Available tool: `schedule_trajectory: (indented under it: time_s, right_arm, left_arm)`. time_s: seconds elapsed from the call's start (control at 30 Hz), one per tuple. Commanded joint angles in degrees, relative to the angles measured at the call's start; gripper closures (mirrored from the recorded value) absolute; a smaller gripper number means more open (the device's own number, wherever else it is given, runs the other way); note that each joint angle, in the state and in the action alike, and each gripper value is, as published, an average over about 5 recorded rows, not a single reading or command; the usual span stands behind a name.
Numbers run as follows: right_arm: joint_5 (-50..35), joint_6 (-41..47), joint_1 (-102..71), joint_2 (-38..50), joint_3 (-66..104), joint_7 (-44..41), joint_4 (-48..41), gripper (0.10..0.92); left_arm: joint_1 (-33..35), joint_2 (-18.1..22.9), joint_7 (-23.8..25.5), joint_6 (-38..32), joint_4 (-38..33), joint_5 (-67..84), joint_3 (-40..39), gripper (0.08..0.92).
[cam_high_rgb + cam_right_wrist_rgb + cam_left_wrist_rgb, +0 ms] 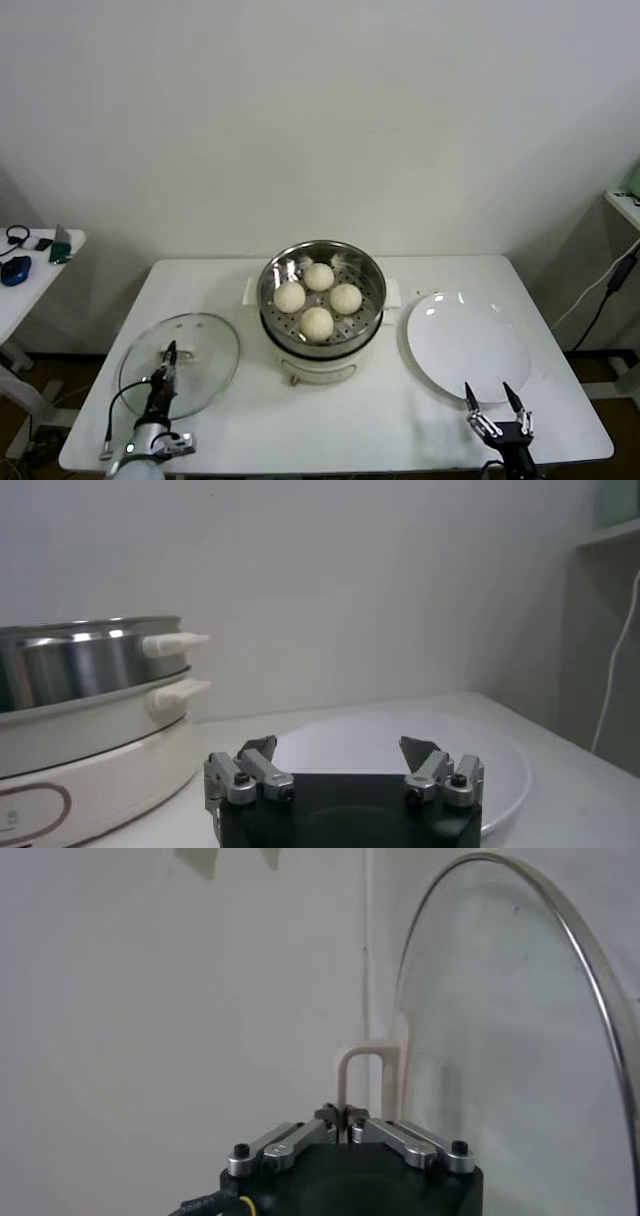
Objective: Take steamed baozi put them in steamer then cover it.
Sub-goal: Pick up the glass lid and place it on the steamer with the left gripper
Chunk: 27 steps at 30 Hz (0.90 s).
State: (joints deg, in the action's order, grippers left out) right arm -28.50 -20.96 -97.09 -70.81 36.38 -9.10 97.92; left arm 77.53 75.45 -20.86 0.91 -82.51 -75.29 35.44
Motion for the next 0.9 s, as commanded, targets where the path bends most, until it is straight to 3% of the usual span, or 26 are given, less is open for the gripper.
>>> schedule_trajectory:
  time_s: [0.03,0.33,0.47,0.57,0.9]
  right_arm:
    - [4.1,3.5,0.0,-0.3,1.5,2.9,2.0,0.203]
    - [8.9,8.6,1.1,-0.2,3.4,6.1,5.0,0.203]
    - [10.5,9.1,2.2,-0.4,3.3,6.4,5.6,0.203]
    - [11.7,8.9,3.0,-0.5,2.7,6.2,5.8,0.203]
    - [11.8,7.4,5.0,-0.4,1.0,5.5,5.2,0.203]
  left_arm:
    - [2.6,-4.3,5.4,7.1,-18.1,11.2,-0.7,0.869]
    - [2.0,-16.0,18.9,25.5,-39.5,21.4,-4.9,0.869]
    - [-1.3,-17.8,22.2,33.8,-43.9,20.5,-12.5,0.869]
    - [-5.2,-16.1,24.6,37.4,-43.9,15.5,-20.0,0.869]
    - [-15.8,-2.2,35.6,41.2,-38.2,-5.0,-38.9,0.869]
